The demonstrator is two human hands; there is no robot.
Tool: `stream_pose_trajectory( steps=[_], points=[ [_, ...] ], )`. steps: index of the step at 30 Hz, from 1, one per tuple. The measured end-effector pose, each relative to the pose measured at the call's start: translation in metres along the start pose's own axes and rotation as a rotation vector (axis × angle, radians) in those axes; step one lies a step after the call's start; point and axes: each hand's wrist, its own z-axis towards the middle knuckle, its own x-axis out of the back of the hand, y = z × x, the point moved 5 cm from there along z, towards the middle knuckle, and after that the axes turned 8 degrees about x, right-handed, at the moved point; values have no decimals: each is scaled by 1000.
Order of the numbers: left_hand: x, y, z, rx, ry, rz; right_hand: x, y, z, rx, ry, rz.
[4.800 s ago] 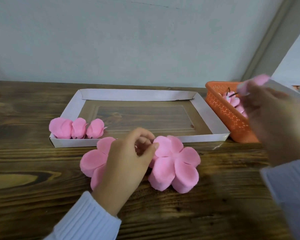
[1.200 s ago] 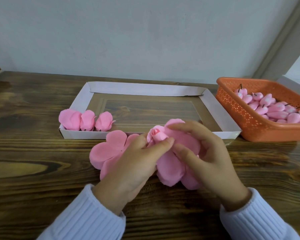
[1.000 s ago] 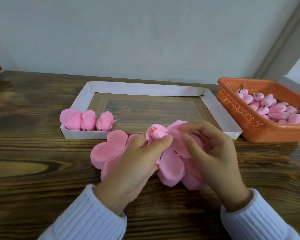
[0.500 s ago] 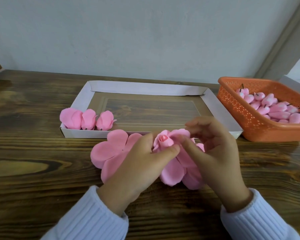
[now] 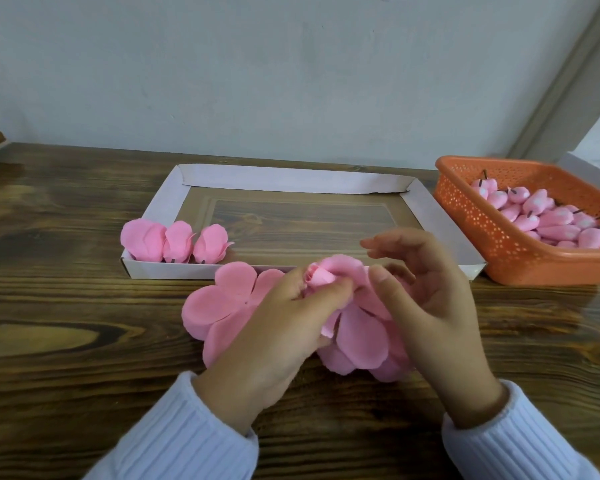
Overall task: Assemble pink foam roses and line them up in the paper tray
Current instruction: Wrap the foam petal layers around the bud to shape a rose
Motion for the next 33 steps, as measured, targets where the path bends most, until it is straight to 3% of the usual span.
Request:
stream_pose_trajectory(
  steps=[4,9,15,19,22,28,33],
  points=[
    [-2,1,0,69,-54,-288,-1,-3,-1,61,-32,-196],
    [-7,1,-1,90,-116,-324,-9,-13,-1,211,-110,-351],
    [-14,1,-2,128,-290,-322,-6,-7,-2,126,-115,-385],
    [-12,1,-4,153,-424,-427,0,0,-2,38,-37,-280],
    [-12,5,-4,115,-461,-330,3,0,0,24,-11,-183],
    [-3,5,-3,20,-261,-73,1,-2,1,43,-62,-90],
    [0,6,-2,-18,-196,131,-4,-4,-1,59,-138,-58]
  ],
)
